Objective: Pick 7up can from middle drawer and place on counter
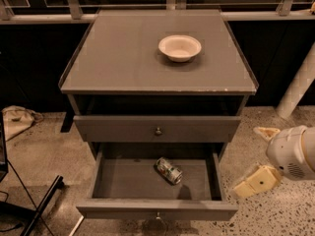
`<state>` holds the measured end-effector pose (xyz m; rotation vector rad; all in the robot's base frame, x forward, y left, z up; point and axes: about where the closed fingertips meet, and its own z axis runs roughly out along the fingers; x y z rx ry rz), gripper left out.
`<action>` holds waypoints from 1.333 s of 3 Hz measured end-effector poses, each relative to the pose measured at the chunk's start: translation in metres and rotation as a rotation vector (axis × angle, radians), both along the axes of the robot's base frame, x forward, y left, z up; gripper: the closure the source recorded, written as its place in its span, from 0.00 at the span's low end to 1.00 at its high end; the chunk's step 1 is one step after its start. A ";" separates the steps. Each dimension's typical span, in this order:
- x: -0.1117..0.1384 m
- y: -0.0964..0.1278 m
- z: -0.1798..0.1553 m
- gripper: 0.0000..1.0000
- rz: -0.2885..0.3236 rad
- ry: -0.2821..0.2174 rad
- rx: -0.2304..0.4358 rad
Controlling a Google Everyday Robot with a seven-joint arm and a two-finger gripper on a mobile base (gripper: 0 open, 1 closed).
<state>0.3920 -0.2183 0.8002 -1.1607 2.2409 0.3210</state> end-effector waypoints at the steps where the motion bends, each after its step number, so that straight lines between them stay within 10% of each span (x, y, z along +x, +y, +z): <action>1: 0.019 -0.003 -0.002 0.00 -0.054 -0.049 0.025; 2: 0.012 -0.001 -0.001 0.00 -0.056 -0.075 -0.003; 4: 0.018 0.028 -0.107 0.00 -0.094 -0.139 0.162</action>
Offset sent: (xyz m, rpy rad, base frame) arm 0.0012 0.0012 -0.0079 -0.0329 -0.0988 -0.0655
